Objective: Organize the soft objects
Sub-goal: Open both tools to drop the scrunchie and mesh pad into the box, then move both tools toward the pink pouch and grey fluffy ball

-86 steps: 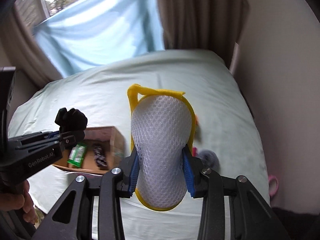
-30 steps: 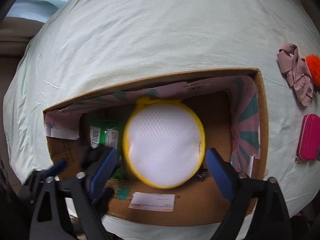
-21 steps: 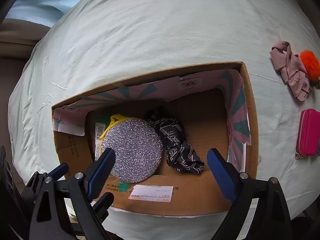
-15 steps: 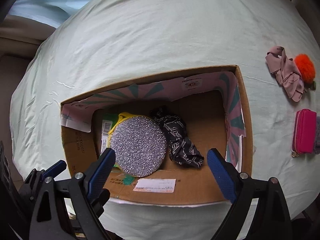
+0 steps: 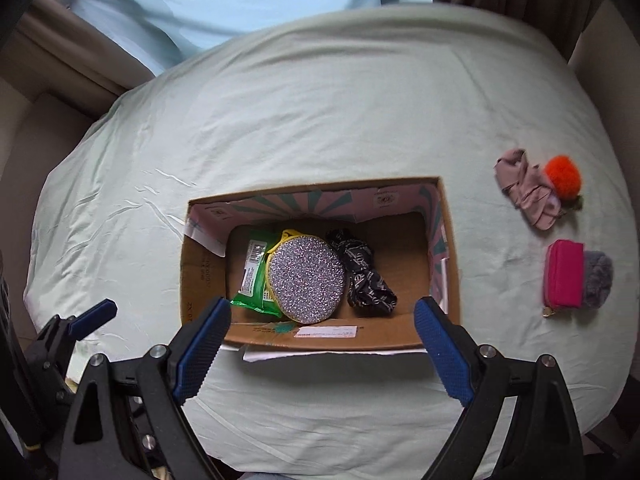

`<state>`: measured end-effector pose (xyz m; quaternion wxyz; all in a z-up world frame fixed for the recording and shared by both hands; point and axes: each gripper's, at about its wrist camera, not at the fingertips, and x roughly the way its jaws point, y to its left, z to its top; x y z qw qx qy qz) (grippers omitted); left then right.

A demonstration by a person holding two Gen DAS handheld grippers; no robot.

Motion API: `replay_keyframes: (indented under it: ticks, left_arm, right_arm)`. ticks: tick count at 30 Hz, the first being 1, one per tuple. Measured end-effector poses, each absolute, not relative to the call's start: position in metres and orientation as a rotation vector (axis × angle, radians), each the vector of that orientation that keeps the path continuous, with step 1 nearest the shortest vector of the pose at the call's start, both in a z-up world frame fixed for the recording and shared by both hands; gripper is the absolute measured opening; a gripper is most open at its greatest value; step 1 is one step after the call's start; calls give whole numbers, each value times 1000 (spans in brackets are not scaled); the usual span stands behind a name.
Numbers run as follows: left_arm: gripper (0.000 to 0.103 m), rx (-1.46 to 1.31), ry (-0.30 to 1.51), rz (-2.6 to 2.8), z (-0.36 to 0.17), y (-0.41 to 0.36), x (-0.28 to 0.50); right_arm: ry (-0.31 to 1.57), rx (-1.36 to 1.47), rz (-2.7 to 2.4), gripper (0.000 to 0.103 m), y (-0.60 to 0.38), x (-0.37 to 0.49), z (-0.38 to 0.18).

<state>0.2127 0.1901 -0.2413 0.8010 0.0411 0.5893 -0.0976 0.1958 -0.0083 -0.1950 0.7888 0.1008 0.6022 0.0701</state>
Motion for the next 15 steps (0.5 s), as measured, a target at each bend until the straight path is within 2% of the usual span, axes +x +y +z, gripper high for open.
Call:
replay_keyframes:
  ticks: [15]
  left_arm:
    - [103,75,996,-154,-128,211,145]
  right_arm:
    - [915,67,106,91,-29,104,-75]
